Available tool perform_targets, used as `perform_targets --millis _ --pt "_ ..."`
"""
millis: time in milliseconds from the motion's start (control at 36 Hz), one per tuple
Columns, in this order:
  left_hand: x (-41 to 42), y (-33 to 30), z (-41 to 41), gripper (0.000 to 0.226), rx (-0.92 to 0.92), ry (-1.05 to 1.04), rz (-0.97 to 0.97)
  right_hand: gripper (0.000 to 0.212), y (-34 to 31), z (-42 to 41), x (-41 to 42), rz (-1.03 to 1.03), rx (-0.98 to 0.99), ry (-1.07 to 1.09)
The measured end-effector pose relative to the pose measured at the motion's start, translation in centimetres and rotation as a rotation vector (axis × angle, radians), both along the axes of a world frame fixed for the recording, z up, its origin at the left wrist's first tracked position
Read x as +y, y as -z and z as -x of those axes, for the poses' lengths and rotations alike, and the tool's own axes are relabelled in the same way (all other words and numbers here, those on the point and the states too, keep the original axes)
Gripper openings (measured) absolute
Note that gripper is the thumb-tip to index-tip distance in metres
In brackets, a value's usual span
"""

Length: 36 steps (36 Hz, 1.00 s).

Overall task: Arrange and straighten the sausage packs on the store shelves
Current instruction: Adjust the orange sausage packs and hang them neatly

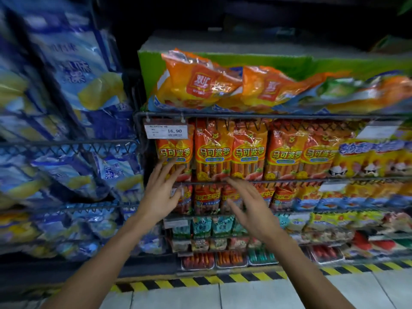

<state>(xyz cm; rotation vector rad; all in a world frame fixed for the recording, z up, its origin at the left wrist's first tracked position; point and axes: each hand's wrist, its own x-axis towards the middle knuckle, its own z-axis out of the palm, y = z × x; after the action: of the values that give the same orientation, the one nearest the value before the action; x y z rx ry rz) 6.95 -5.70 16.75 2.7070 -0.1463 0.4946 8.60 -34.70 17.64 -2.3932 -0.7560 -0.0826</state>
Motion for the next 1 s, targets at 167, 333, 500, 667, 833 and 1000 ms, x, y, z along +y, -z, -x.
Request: perform_targets --millis 167,333,500,667,833,1000 --pt "-2.8 -4.6 3.3 0.051 0.092 -0.03 0.098 0.056 -4.8 0.6 -3.7 0.029 -0.048 -0.071" --pt "-5.3 -9.3 6.5 0.05 0.084 -0.11 0.115 0.055 -8.5 0.6 -5.6 -0.03 -0.097 -0.152" --pt "-5.1 -13.2 8.7 0.051 -0.022 -0.144 0.057 0.055 -12.2 0.5 -5.1 -0.1 -0.125 -0.221" --pt "-4.0 -16.8 9.5 0.052 -0.091 -0.157 0.056 0.054 -15.0 0.9 -3.2 -0.182 -0.118 -0.241" --pt "-2.0 -18.6 8.3 0.06 -0.139 -0.121 0.148 0.055 -16.3 1.5 -0.1 -0.331 -0.003 -0.211" --pt "0.4 -19.3 5.8 0.068 -0.199 -0.059 0.213 0.061 -16.4 1.8 4.2 -0.415 0.103 -0.134"
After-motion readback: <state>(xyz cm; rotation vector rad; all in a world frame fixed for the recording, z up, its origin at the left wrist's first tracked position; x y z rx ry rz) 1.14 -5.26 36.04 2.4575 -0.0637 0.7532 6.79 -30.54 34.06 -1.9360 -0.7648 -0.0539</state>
